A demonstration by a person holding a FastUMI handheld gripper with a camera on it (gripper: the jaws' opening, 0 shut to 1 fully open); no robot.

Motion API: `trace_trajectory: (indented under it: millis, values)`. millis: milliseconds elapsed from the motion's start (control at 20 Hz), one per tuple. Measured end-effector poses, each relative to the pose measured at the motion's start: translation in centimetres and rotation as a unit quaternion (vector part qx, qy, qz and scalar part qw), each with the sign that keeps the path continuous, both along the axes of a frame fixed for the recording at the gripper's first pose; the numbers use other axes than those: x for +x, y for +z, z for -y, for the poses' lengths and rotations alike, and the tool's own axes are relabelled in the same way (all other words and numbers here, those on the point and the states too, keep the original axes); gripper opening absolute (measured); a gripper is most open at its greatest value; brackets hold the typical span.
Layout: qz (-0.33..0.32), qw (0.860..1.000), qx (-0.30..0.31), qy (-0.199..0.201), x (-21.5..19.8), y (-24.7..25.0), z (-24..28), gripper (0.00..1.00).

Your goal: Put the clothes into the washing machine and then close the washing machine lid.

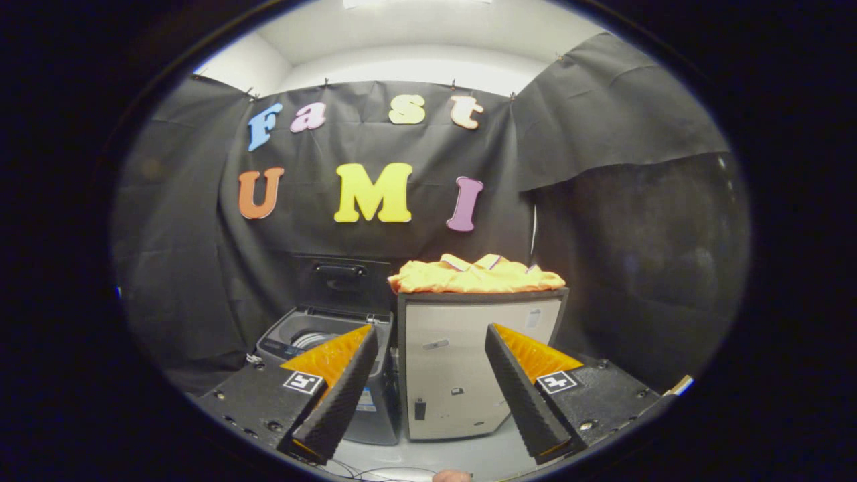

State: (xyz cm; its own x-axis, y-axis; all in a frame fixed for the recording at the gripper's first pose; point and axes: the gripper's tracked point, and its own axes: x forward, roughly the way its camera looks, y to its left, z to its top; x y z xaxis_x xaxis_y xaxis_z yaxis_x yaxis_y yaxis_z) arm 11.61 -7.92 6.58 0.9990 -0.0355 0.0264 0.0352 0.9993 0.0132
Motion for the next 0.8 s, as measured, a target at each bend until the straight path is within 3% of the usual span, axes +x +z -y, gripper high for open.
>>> trace_trajectory:
  millis: [500,800]
  values:
    - [0.016,1.0,-0.004,-0.009,18.6,8.2,9.8,1.0]
    - [-0.062,0.998,-0.002,-0.001,28.8,9.2,12.4,1.0]
